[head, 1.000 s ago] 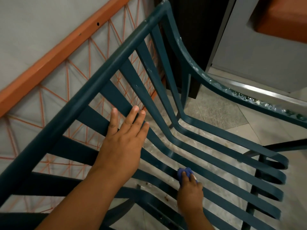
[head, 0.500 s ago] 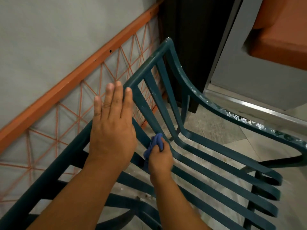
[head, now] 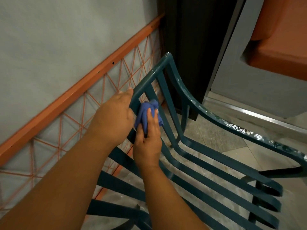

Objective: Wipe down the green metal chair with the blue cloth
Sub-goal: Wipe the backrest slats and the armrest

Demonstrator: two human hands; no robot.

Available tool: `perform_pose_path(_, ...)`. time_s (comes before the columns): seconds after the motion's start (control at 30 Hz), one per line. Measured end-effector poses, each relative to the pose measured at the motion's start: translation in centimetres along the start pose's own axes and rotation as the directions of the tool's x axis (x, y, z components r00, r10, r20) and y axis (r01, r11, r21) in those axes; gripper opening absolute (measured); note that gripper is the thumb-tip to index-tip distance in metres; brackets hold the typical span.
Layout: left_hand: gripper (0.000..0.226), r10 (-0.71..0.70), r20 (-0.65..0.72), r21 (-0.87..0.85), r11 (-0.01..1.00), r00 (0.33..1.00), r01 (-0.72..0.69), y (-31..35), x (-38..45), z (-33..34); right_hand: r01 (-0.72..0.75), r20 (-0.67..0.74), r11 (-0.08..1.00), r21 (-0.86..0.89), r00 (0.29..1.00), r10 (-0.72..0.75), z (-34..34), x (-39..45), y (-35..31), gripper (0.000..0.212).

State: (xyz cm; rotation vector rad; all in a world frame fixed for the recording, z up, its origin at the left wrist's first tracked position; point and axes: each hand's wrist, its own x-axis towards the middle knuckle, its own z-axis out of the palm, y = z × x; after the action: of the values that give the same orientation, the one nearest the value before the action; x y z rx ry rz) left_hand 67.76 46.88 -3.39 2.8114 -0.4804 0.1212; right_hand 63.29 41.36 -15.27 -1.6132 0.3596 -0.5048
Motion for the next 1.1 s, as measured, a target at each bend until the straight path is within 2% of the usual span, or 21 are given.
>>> perform_pose_path(0.07, 0.05, -0.016, -0.021, -0.036, 0.999, 1.0, 0.015, 0.0, 0.0, -0.1, -0.167, -0.034, 0.986, 0.009, 0.985, 0.167, -0.5, 0.1, 0.6, 0.056)
perform_pose_path(0.13, 0.048, -0.052, -0.04, -0.117, 0.992, 0.998, 0.047, -0.1, 0.3, -0.4, -0.353, -0.012, 0.936, 0.007, 0.936, 0.353, -0.8, 1.0, -0.3, 0.054)
perform_pose_path(0.17, 0.045, -0.058, -0.049, -0.141, 0.989, 0.997, 0.05, -0.1, 0.5, -0.5, -0.382, 0.012, 0.924, 0.028, 0.924, 0.382, -0.7, 1.5, -1.1, 0.053)
perform_pose_path(0.23, 0.038, -0.056, -0.06, -0.154, 0.987, 0.997, 0.046, 0.1, 1.0, -0.7, -0.277, 0.051, 0.957, 0.084, 0.961, 0.273, -0.3, 1.6, -2.7, 0.054)
perform_pose_path(0.33, 0.03, -0.086, -0.081, -0.13, 0.989, 0.993, 0.075, 0.3, 2.1, -0.8, 0.013, 0.036, 0.996, 0.083, 0.999, -0.016, 0.4, 0.0, -2.6, 0.057)
perform_pose_path(0.43, 0.029, -0.068, -0.152, 0.024, 0.997, 0.986, 0.073, 1.1, 2.8, -0.6, 0.077, -0.021, 0.997, 0.02, 0.997, -0.076, 0.4, -1.2, 1.8, 0.057)
perform_pose_path(0.6, 0.032, -0.118, -0.235, 0.272, 0.945, 0.965, 0.182, 4.3, 1.9, 1.9, -0.036, -0.1, 0.999, -0.032, 0.994, 0.032, -0.5, -2.3, 8.3, 0.063)
perform_pose_path(0.7, 0.063, -0.116, -0.223, 0.393, 0.898, 0.968, 0.198, 4.4, -0.1, 4.2, -0.131, -0.121, 0.989, -0.069, 0.985, 0.122, -1.1, -2.8, 10.9, 0.062)
perform_pose_path(0.77, 0.076, -0.011, -0.201, 0.529, 0.841, 0.98, 0.117, 3.7, -1.7, 5.8, -0.204, -0.123, 0.977, -0.067, 0.973, 0.195, -1.7, -3.3, 12.7, 0.062)
perform_pose_path(0.83, 0.076, 0.065, -0.095, 0.622, 0.783, 0.993, 0.008, 3.2, -3.2, 7.3, -0.331, -0.14, 0.942, -0.059, 0.937, 0.32, -2.1, -3.1, 14.1, 0.058)
perform_pose_path(0.93, 0.072, 0.052, 0.038, 0.696, 0.715, 0.998, -0.064, 2.4, -4.3, 9.0, -0.489, -0.193, 0.872, -0.024, 0.858, 0.476, -2.1, -2.2, 15.1, 0.053)
perform_pose_path(1.07, 0.073, 0.065, 0.079, 0.751, 0.652, 0.995, -0.102, 1.7, -4.5, 10.3, -0.343, -0.089, 0.928, -0.145, 0.939, 0.333, -3.4, -3.6, 16.1, 0.06)
perform_pose_path(1.1, 0.073, 0.073, 0.077, 0.752, 0.65, 0.994, -0.106, 1.7, -4.5, 10.5, -0.356, -0.054, 0.913, -0.198, 0.934, 0.353, -4.3, -3.9, 17.2, 0.061)
